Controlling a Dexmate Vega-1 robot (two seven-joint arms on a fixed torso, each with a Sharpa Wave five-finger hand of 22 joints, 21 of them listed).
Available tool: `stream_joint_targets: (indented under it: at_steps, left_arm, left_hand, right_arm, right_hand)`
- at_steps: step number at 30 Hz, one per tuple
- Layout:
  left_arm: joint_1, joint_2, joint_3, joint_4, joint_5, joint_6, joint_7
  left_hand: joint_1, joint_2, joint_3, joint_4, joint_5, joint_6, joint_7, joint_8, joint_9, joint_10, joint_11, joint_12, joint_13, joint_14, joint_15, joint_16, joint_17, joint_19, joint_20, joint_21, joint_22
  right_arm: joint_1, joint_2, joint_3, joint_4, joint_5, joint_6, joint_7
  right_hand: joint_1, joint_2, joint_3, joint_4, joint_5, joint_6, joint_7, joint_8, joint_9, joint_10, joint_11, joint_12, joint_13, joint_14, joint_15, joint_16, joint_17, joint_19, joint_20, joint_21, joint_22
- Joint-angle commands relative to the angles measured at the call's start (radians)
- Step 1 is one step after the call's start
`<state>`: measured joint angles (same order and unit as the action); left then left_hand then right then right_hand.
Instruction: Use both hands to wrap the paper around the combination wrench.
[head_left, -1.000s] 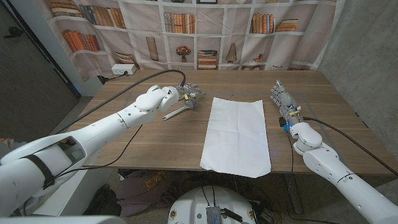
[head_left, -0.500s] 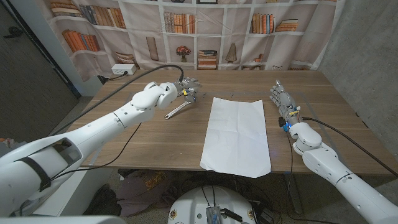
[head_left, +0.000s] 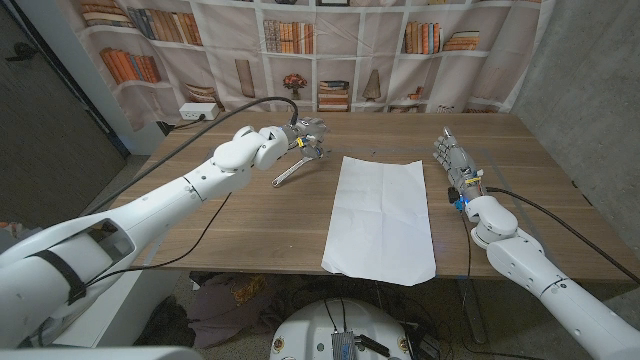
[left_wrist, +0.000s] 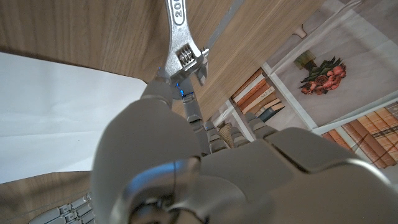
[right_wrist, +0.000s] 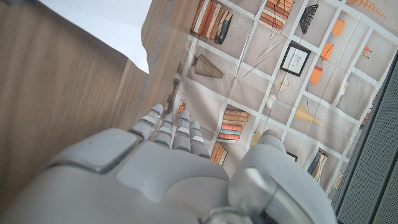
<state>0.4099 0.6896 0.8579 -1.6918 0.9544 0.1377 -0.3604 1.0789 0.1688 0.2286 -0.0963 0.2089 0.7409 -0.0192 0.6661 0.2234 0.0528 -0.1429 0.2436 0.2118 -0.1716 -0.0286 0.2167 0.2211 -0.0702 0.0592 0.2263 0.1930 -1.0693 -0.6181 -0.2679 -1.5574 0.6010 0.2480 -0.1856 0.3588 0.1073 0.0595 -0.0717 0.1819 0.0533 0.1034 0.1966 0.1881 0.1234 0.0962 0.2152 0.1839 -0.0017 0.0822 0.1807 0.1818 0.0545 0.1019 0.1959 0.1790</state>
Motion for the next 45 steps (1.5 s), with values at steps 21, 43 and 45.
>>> stream_joint_targets:
  at_steps: [21,43,45]
  left_arm:
    - [-0.084,-0.114,0.061,0.090,-0.057,-0.078,0.050]
    - [-0.091,-0.147,0.086,0.107,-0.094,-0.103,0.078]
    - [-0.089,-0.151,0.091,0.112,-0.098,-0.105,0.081]
  left_hand:
    - [-0.001,0.003,0.023,0.011,0.004,0.049,-0.063,0.058,0.328,0.003,0.000,-0.008,0.005,-0.032,-0.004,-0.001,0.002,-0.010,0.004,0.001,0.002]
    - [-0.005,0.000,0.030,0.015,0.004,0.041,-0.066,0.075,0.348,0.005,-0.004,-0.010,0.006,-0.032,-0.002,-0.001,0.003,-0.009,0.005,0.001,0.002]
    - [-0.005,0.000,0.031,0.015,0.004,0.040,-0.068,0.076,0.350,0.005,-0.004,-0.011,0.006,-0.032,-0.002,-0.001,0.003,-0.009,0.005,0.001,0.002]
  right_arm:
    - [0.035,0.010,-0.010,0.037,0.003,0.005,0.021]
    - [0.040,0.014,-0.008,0.058,0.016,0.012,0.031]
    - [0.039,0.013,-0.008,0.059,0.015,0.016,0.032]
  right_hand:
    - [-0.010,-0.004,0.003,-0.009,-0.002,0.000,0.000,0.000,0.002,-0.004,0.003,-0.003,0.003,-0.007,0.001,0.005,0.003,-0.005,0.012,-0.002,0.002]
    - [-0.011,-0.004,0.004,-0.010,-0.002,0.000,-0.001,-0.001,0.002,-0.005,0.002,-0.003,0.003,-0.008,0.001,0.005,0.003,-0.008,0.013,-0.002,0.002]
    - [-0.011,-0.004,0.005,-0.011,-0.002,0.000,0.000,0.000,0.002,-0.005,0.001,-0.003,0.003,-0.008,0.001,0.005,0.003,-0.008,0.013,-0.002,0.002]
